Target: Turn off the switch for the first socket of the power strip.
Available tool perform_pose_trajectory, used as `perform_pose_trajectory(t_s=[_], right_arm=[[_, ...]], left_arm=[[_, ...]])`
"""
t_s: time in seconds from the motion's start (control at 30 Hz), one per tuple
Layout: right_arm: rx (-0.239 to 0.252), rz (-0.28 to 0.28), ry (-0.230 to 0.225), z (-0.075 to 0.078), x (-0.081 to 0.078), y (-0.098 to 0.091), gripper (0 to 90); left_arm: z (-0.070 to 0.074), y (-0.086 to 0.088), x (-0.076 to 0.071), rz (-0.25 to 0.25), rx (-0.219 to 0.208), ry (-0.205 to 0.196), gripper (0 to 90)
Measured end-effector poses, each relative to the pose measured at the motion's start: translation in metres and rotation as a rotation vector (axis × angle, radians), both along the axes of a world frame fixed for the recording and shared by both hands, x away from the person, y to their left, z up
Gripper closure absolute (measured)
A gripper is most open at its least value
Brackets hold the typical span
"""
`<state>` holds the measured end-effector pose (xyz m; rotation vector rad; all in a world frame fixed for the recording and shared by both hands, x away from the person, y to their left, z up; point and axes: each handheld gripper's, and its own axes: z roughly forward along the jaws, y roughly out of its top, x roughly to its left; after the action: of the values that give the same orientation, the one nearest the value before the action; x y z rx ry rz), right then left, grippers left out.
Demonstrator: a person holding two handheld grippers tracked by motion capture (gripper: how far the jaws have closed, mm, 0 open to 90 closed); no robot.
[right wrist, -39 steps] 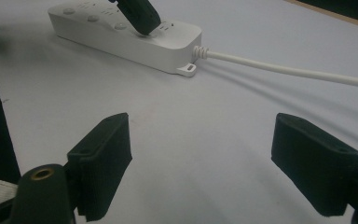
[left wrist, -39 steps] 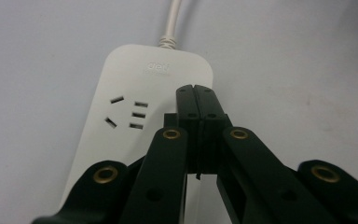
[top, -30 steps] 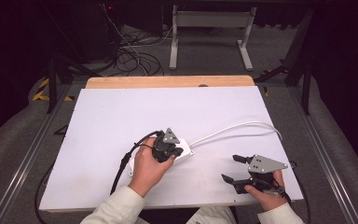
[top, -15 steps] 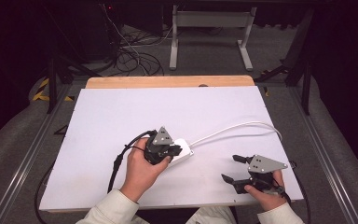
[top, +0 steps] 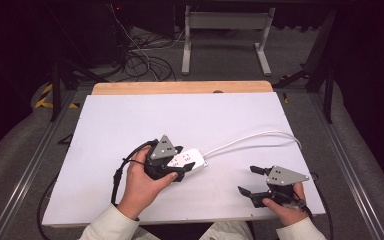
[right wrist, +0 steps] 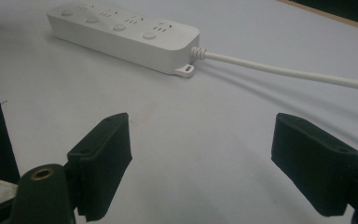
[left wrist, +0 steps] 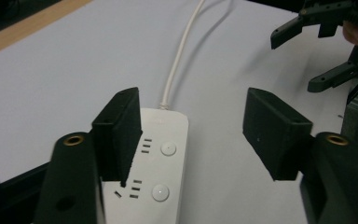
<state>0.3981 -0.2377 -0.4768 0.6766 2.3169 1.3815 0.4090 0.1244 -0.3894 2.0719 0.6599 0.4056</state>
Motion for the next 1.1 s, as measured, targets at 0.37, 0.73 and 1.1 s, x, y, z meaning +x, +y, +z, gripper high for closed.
perform_pose_trajectory(t_s=[0.37,0.73,1.1], right_arm=[[0.0,-0.001,-0.001,0.0,0.0,0.0,20.2],[-0.002,-0.002,-0.001,0.0,0.0,0.0,20.1],[-0.001,-0.001,0.0,0.0,-0.001,0.0,20.0]], left_arm=[[0.006,0.042,-0.022,0.005,-0.089,-0.085,21.6],[-0.004,0.082,-0.037,-0.008,-0.113,-0.161,17.0],[-0.029,0.121,-0.044,0.018,-0.165,-0.143,15.3]])
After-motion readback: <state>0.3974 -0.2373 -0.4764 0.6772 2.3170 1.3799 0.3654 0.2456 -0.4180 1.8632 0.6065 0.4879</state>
